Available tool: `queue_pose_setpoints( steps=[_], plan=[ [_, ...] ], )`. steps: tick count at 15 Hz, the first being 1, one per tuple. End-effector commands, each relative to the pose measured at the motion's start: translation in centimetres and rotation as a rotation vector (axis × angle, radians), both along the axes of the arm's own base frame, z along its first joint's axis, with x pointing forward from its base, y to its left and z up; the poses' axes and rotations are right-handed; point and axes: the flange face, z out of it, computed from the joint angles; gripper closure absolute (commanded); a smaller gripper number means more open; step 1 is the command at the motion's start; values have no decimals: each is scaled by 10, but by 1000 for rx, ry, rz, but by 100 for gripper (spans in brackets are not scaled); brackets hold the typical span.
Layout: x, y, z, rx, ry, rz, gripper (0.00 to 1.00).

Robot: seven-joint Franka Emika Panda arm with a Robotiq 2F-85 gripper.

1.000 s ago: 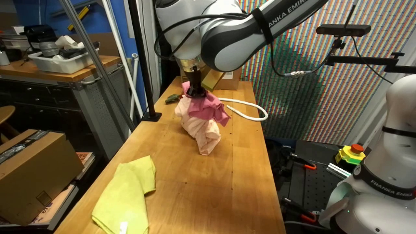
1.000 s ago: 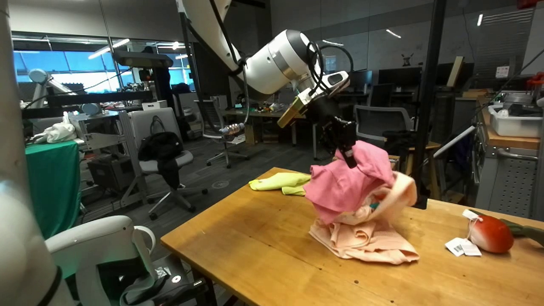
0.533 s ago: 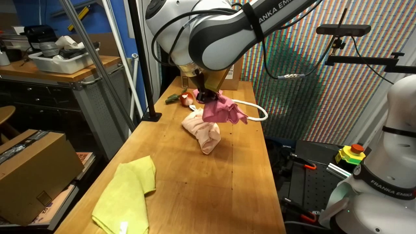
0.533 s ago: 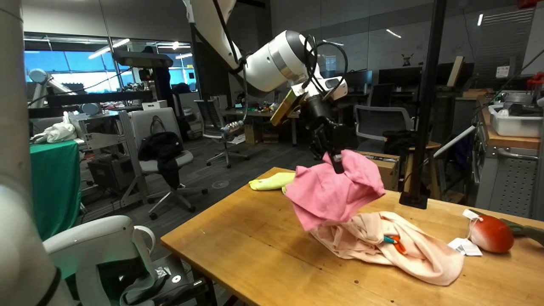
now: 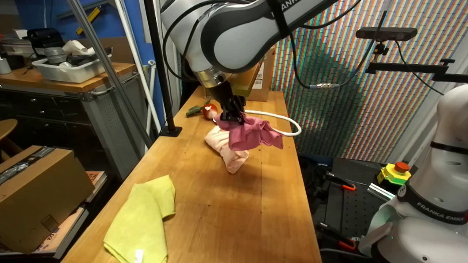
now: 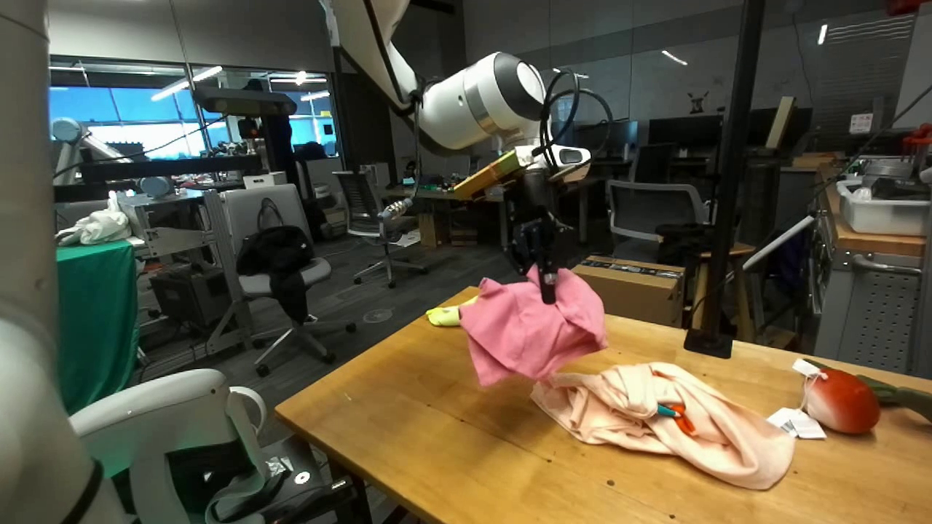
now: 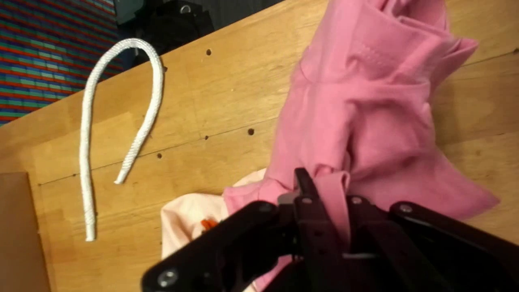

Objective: Move the white rope and radish to the right, move the peach shirt forwards, move the yellow towel and pink shirt to the left

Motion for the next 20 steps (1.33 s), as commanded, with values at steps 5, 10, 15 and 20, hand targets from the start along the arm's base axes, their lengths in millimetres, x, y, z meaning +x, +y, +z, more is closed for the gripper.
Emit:
queue_pose_setpoints(
  steps=[5, 10, 15, 20],
  plan=[
    [-5, 6, 3, 355, 181, 130, 98],
    [-14, 10, -16, 617, 269, 151, 98],
    [-31, 32, -35, 684, 307, 174, 98],
    [-71, 83, -54, 575, 319, 311, 98]
  ],
)
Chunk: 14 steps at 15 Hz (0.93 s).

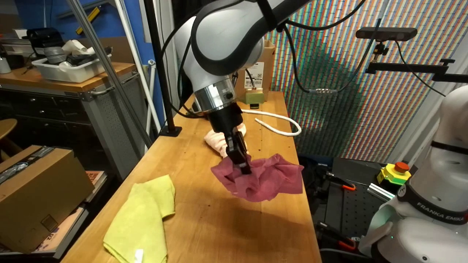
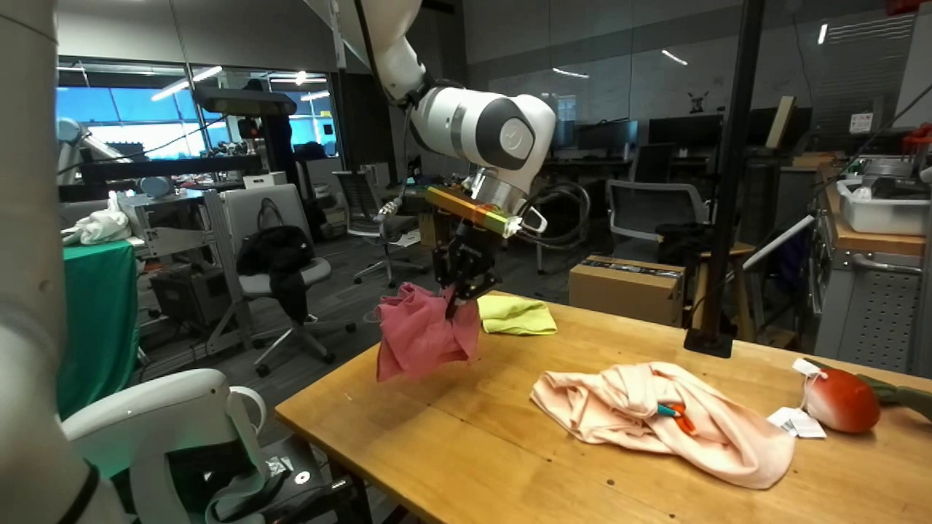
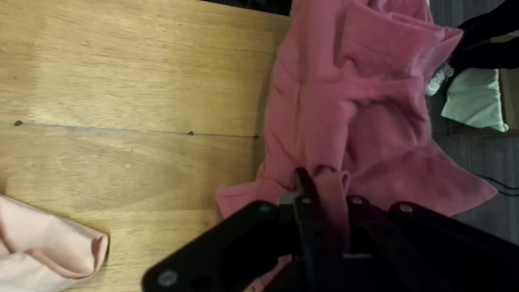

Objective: Move the white rope and radish to the right, move the peach shirt forwards, move the yellow towel and pink shirt to the left

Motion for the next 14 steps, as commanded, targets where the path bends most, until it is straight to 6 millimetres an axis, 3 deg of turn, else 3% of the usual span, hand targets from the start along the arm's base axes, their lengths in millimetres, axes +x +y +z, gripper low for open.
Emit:
queue_pose_setpoints(
  steps=[1, 5, 7, 14],
  plan=[
    [-34, 39, -9, -47, -53, 113, 98],
    [-59, 76, -35, -71, -86, 183, 98],
    [-62, 86, -45, -71, -137, 212, 98],
    [-42, 83, -63, -56, -252, 172, 98]
  ],
)
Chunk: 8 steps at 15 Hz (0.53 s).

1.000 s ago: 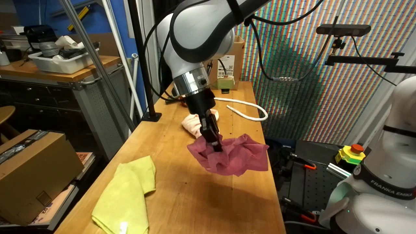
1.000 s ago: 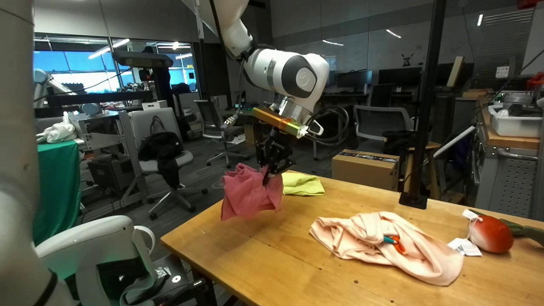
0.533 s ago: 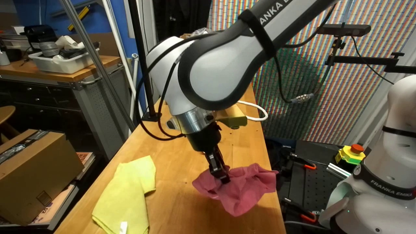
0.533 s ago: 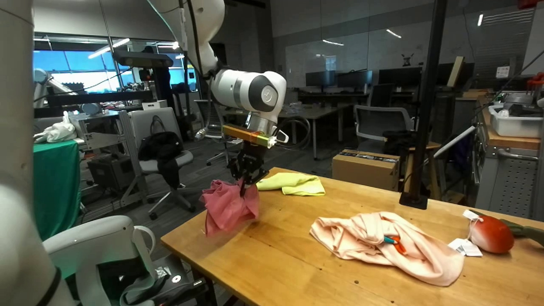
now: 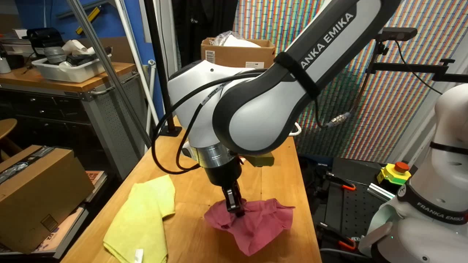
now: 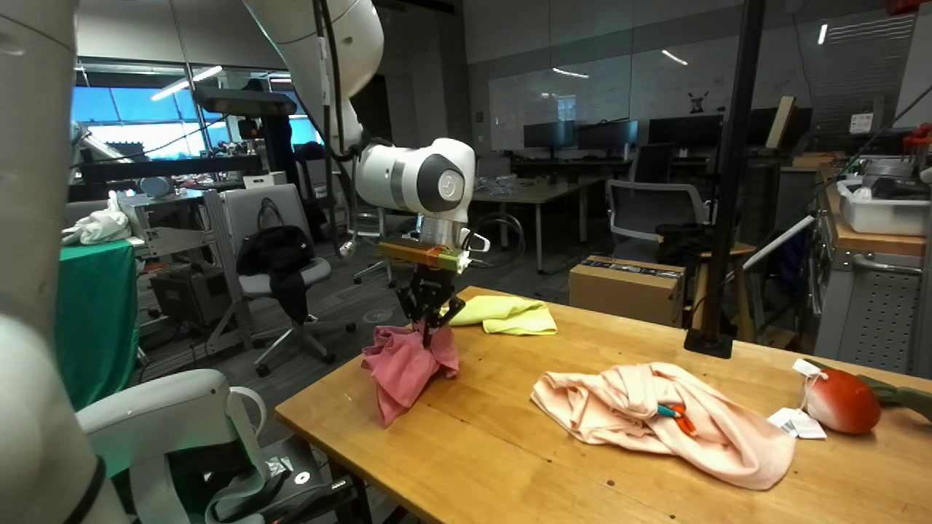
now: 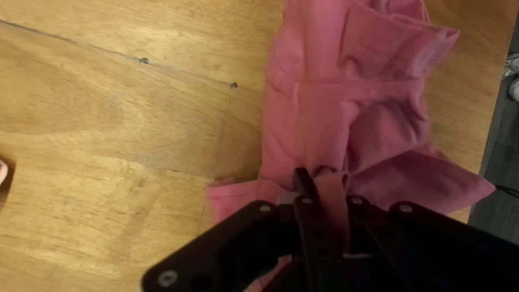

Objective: Move the white rope and radish to the right, move the peach shirt forwards, move the yellow towel and pink shirt to the left

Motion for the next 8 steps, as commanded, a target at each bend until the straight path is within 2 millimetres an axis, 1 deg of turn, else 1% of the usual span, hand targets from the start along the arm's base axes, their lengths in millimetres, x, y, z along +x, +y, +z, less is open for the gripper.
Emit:
queue_pose_setpoints(
  steps=[1, 2, 3, 4, 5, 8],
  plan=[
    [7, -3, -1, 5, -49, -31, 98],
    [8, -6, -1, -4, -51, -42, 66],
    [9, -9, -1, -12, -41, -45, 64],
    [9, -12, 0, -14, -25, -43, 58],
    [9, -14, 4, -18, -21, -46, 51],
    [7, -20, 8, -23, 24, -36, 27]
  ],
)
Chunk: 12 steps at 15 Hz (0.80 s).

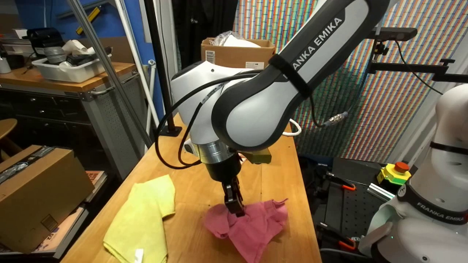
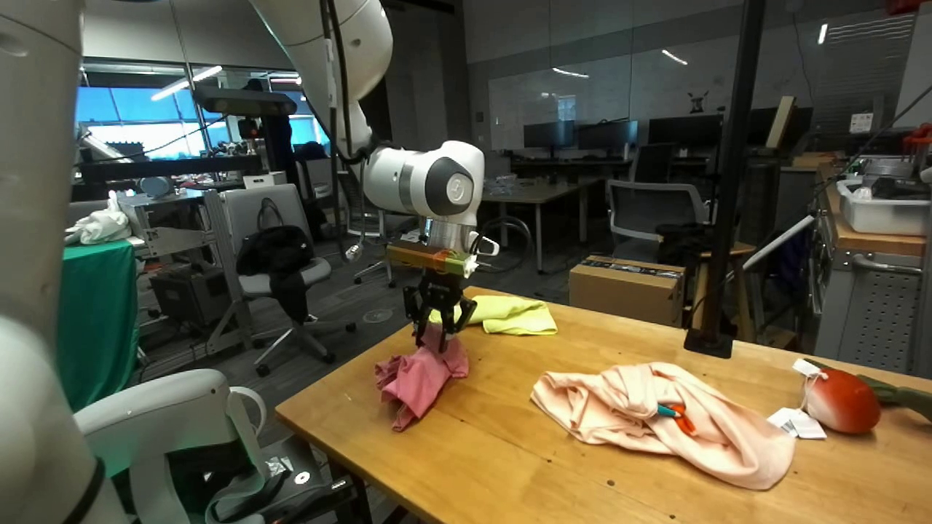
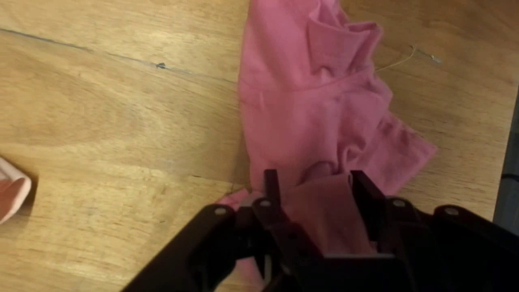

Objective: Move the white rope and radish to the right, move the peach shirt forwards, move the yellow towel and pink shirt to the left

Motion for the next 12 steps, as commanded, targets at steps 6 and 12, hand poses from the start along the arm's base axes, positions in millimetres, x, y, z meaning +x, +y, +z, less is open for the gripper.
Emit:
queue_pose_setpoints(
  steps=[6, 12],
  plan=[
    [-3, -17, 53, -73, 117, 54, 0],
    [-9, -49, 138, -78, 72, 63, 1]
  ],
)
